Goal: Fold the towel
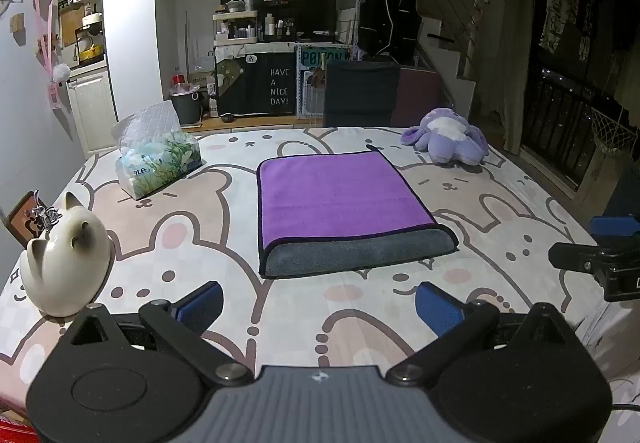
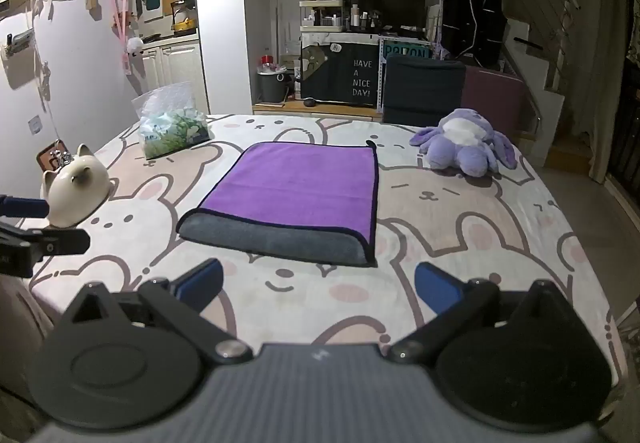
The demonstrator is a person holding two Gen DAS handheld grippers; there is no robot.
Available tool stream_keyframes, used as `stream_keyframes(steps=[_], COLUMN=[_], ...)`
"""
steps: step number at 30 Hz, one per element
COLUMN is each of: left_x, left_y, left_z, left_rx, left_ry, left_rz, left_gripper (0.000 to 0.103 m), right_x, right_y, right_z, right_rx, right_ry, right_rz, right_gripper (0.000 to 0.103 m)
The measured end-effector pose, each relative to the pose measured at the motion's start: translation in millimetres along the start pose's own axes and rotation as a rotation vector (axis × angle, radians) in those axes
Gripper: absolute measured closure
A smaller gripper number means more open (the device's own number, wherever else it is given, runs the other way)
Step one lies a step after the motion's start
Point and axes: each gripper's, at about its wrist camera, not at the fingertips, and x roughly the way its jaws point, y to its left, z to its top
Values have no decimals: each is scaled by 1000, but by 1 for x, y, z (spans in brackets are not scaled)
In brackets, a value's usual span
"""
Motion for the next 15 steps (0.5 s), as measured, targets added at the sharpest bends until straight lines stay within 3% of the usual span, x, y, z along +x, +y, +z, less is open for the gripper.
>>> stream_keyframes(steps=[15], left_x=[0], left_y=[0], left_z=[0], left_rx=[-2], left_ry=[-1], left_rz=[-3], left_gripper=[2], right_x=[0], right_y=[-1], right_z=[0], right_rx=[1], right_ry=[-1], right_rz=[0], right_gripper=[0])
